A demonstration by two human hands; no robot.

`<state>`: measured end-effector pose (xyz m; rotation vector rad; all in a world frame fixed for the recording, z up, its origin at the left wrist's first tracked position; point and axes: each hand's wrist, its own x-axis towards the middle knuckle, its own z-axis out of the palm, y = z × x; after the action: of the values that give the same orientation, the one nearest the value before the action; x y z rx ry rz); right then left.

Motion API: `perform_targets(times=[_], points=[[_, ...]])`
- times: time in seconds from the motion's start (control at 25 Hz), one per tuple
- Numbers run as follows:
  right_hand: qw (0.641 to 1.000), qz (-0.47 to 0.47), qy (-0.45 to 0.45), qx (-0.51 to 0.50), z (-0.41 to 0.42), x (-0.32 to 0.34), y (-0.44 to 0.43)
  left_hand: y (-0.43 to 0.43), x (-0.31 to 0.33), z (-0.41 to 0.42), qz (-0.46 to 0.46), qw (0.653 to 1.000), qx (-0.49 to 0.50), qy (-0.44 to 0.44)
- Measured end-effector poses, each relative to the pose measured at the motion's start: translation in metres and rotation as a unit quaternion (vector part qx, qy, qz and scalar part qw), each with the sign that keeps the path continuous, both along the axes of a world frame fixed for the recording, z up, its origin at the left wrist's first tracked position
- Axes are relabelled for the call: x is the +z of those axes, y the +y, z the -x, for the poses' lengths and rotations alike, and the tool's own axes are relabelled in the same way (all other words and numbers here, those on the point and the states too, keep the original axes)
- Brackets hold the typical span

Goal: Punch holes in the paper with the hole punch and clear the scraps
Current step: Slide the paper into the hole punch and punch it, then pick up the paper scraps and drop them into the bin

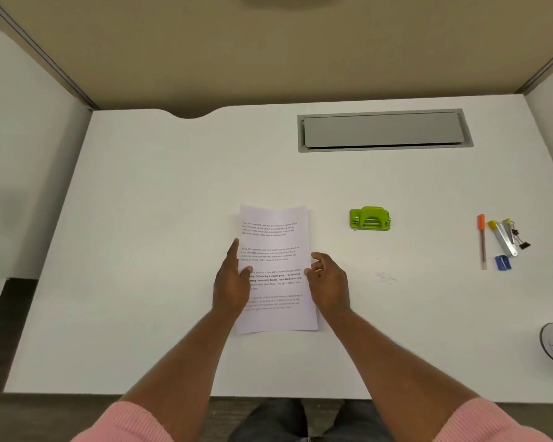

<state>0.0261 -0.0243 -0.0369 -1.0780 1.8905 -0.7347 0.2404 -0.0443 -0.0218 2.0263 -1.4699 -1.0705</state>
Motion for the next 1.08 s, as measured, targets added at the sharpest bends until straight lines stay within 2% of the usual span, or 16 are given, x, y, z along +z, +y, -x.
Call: perform_targets(times=[0.24,0.4,0.56,0.68,0.76,0.88,1.0,1.08], points=[[0.999,-0.025,0.031,0.033,0.0,-0.017,0.004,-0.003,-0.013,-0.005,-0.035,0.995,-0.033,-0.091],[0.995,0.009,0.072,0.062,0.016,-0.019,0.013,-0.001,-0.015,0.0,0.023,0.976,-0.05,-0.209],[0.979,0.083,0.175,0.059,0.063,-0.019,0.028,0.005,-0.011,0.04,0.12,0.978,-0.109,-0.129],[0.971,0.083,0.219,0.042,0.11,-0.019,0.045,0.02,-0.017,0.096,0.129,0.967,-0.2,-0.095],[0.96,0.074,0.264,0.048,0.137,-0.021,0.057,0.031,-0.025,0.131,0.111,0.947,-0.283,-0.109],[0.92,0.009,0.382,0.084,0.179,-0.03,0.081,0.043,-0.044,0.175,0.082,0.906,-0.378,-0.173],[0.9,-0.043,0.409,0.144,0.203,-0.042,0.108,0.048,-0.061,0.2,0.088,0.893,-0.374,-0.236],[0.896,-0.034,0.403,0.186,0.206,-0.047,0.117,0.051,-0.068,0.207,0.105,0.889,-0.362,-0.259]])
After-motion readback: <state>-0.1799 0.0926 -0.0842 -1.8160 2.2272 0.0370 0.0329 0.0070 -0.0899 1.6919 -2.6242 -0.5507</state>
